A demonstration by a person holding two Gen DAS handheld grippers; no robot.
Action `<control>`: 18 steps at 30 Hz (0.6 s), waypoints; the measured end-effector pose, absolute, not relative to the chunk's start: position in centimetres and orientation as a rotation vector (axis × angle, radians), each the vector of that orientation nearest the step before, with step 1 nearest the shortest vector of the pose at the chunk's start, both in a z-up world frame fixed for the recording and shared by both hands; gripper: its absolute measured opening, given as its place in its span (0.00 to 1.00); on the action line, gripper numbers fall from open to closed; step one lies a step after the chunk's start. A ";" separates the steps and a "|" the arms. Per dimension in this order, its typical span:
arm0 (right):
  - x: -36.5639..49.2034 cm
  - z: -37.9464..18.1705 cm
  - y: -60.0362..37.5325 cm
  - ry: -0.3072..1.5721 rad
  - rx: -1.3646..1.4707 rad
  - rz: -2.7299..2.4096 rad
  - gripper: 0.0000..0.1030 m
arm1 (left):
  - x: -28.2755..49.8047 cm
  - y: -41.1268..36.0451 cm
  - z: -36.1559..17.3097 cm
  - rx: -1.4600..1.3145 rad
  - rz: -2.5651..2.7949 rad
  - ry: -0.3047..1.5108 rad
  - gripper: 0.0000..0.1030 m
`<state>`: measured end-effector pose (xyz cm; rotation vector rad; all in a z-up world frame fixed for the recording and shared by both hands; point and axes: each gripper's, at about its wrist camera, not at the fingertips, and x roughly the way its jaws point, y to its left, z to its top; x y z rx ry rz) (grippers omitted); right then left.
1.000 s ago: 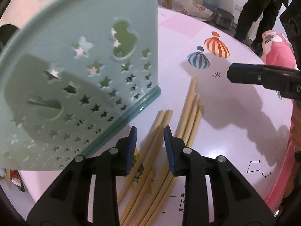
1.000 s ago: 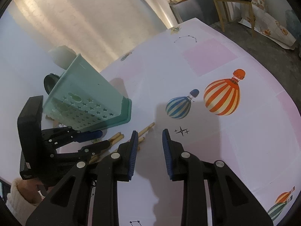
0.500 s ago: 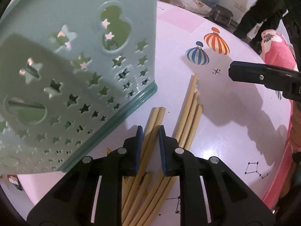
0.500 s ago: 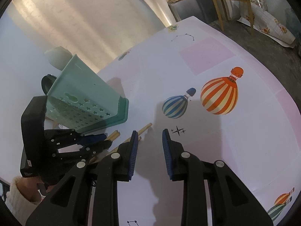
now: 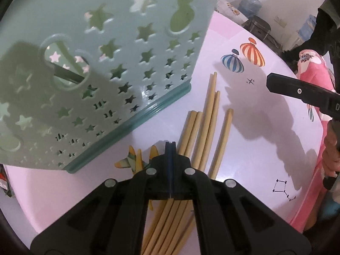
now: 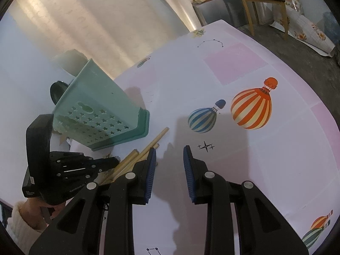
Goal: Organize utensils
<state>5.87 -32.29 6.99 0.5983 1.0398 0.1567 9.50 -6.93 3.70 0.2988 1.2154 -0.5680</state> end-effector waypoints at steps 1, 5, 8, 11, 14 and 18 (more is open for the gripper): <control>5.9 7.0 -32.3 1.039 0.597 0.157 0.26 | 9.4 -7.1 3.7 0.293 -0.581 1.218 0.04; 5.8 7.2 -32.5 1.035 0.595 0.154 0.26 | 8.9 -7.8 3.7 0.315 -0.605 1.202 0.17; 5.9 7.0 -32.6 1.038 0.599 0.149 0.26 | 8.7 -8.1 3.9 0.303 -0.625 1.194 0.22; 6.0 6.9 -32.7 1.042 0.608 0.146 0.26 | 8.3 -8.1 4.2 0.320 -0.642 1.180 0.22; 6.0 6.9 -32.7 1.041 0.605 0.146 0.26 | 8.0 -8.1 4.4 0.314 -0.657 1.186 0.22; 6.0 6.8 -32.6 1.045 0.607 0.147 0.26 | 7.6 -7.8 4.1 0.330 -0.669 1.196 0.21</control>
